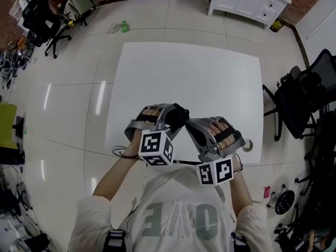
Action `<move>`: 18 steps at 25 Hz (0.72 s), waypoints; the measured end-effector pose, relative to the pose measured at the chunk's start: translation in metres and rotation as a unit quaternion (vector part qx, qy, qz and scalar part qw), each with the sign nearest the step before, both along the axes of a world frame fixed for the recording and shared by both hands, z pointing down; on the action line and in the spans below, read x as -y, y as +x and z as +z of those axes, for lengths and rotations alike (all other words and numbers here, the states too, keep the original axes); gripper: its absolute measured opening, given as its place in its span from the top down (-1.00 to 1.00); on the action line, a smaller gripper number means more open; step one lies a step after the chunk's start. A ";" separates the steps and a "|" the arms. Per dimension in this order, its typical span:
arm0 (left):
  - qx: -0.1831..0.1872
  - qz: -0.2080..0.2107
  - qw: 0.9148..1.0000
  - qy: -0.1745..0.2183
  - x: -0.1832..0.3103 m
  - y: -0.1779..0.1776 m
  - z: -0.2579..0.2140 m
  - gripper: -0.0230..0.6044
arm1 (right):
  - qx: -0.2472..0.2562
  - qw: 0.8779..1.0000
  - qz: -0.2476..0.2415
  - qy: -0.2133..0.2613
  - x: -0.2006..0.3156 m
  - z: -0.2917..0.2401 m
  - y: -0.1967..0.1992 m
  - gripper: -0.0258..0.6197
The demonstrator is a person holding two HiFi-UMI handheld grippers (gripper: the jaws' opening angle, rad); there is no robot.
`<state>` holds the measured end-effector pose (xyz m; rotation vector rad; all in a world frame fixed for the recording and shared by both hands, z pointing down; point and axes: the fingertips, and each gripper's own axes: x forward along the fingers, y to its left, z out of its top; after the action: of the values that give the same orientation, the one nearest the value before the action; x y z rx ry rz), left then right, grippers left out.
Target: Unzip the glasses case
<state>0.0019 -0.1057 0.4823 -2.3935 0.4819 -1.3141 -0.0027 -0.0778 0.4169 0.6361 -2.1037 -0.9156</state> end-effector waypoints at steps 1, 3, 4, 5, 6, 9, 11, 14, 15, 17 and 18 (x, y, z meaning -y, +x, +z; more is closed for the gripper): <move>-0.026 0.001 1.000 0.003 -0.001 0.000 -0.005 0.11 | 0.016 1.000 0.003 -0.005 0.000 -0.004 0.003 0.92; -0.071 0.000 0.997 -0.002 -0.002 0.001 -0.015 0.00 | 0.046 0.999 0.004 -0.019 -0.001 -0.012 0.007 0.92; -0.087 0.004 0.996 -0.002 -0.003 0.001 -0.019 -0.05 | 0.060 0.998 0.003 -0.026 -0.001 -0.015 0.009 0.92; -0.101 0.012 0.995 0.000 -0.005 0.002 -0.024 -0.07 | 0.076 0.996 0.003 -0.034 -0.001 -0.019 0.010 0.92; -0.115 0.023 0.993 0.002 -0.007 0.004 -0.029 -0.08 | 0.095 0.995 0.002 -0.043 0.000 -0.022 0.013 0.92; -0.181 0.069 0.981 -0.002 -0.022 0.010 -0.052 -0.09 | 0.153 0.986 0.001 -0.066 0.002 -0.037 0.024 0.92; -0.252 0.094 0.963 -0.014 -0.033 0.011 -0.079 -0.12 | 0.191 0.979 0.002 -0.076 0.003 -0.049 0.034 0.92; -0.364 0.102 0.924 -0.061 -0.036 0.002 -0.121 -0.22 | 0.234 0.968 0.008 -0.086 0.005 -0.067 0.046 0.92; -0.411 0.091 0.903 -0.086 -0.033 -0.003 -0.133 -0.25 | 0.243 0.966 0.014 -0.089 0.006 -0.069 0.050 0.92; -0.521 0.053 0.841 -0.135 -0.021 -0.016 -0.154 -0.27 | 0.258 0.961 0.028 -0.095 0.009 -0.071 0.056 0.92; -0.568 0.034 0.809 -0.149 -0.014 -0.026 -0.161 -0.27 | 0.263 0.959 0.033 -0.096 0.010 -0.072 0.058 0.92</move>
<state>-0.0241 -0.0912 0.3210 -3.2145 0.4699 0.2811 0.0553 -0.0879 0.3446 0.9152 -2.5795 -0.5273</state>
